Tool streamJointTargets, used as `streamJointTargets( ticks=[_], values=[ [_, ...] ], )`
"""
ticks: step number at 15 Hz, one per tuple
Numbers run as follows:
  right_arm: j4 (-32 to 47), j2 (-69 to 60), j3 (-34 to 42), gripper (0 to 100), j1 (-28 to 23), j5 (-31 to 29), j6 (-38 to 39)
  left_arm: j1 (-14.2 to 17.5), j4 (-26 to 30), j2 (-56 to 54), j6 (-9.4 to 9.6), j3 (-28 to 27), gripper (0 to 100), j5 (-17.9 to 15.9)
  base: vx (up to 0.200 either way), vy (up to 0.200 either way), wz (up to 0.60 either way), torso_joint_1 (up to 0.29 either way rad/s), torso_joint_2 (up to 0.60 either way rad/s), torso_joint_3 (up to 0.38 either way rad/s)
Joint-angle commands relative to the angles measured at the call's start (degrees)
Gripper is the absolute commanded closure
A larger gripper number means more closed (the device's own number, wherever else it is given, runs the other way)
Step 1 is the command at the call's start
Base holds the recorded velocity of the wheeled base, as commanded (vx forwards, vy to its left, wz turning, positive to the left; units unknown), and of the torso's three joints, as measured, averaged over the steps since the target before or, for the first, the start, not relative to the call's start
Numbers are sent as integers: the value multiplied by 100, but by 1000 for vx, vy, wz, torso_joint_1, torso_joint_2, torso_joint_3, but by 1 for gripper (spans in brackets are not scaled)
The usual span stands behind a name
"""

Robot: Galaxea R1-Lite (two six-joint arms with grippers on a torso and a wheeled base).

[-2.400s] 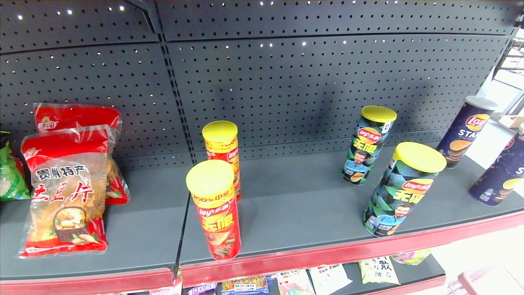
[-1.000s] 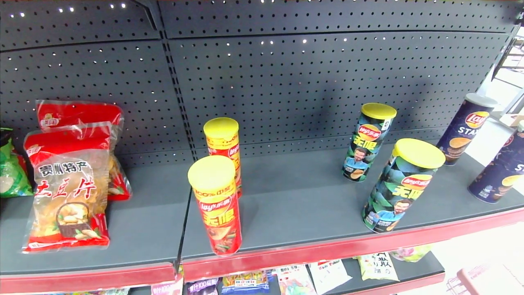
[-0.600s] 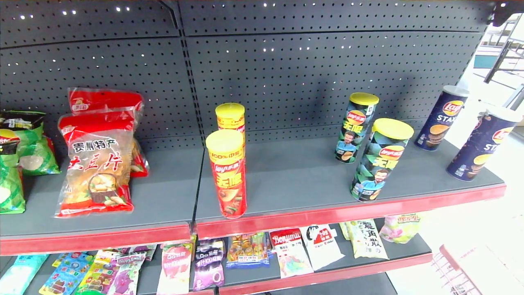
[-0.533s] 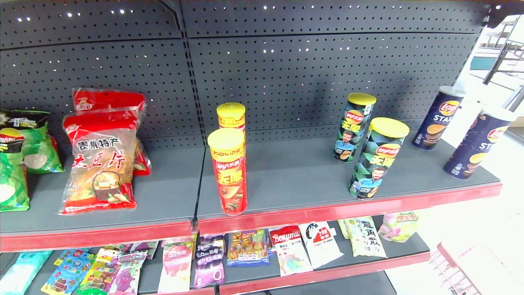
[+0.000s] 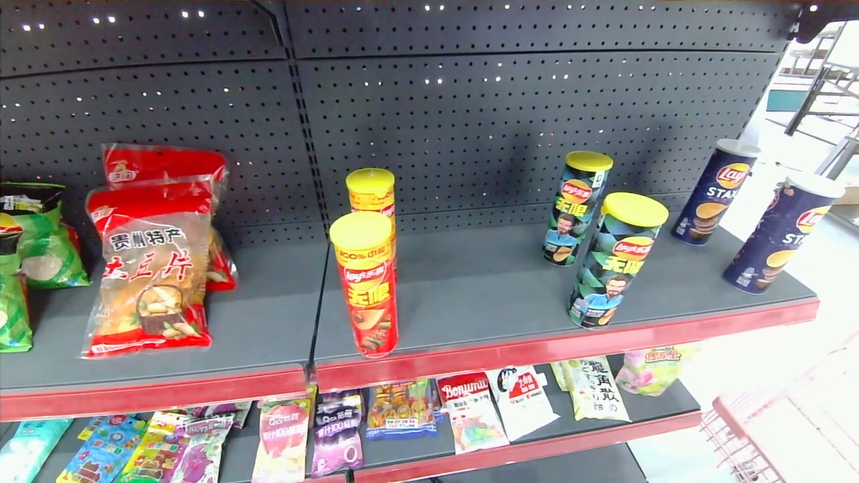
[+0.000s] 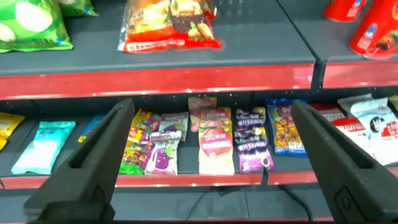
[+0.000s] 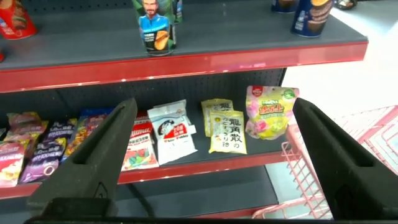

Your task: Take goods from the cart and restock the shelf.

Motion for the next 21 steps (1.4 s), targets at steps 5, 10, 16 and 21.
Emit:
streamJointTargets(
  ticks=[5, 10, 16, 21],
  values=[
    [0, -7, 0, 0, 7, -4, 8, 7, 0, 13, -1, 0, 0, -2, 0, -200, 0, 2, 2, 0],
    [0, -7, 0, 0, 7, -4, -9, 7, 0, 13, -1, 0, 0, -2, 0, -200, 0, 2, 2, 0],
    [0, -7, 0, 0, 7, -30, -9, 7, 0, 22, -1, 0, 0, -20, 0, -200, 0, 3, 0, 2],
    [0, -7, 0, 0, 7, -39, -9, 7, 0, 22, -1, 0, 0, -11, 0, 0, 240, 1, 1, 1]
  ],
)
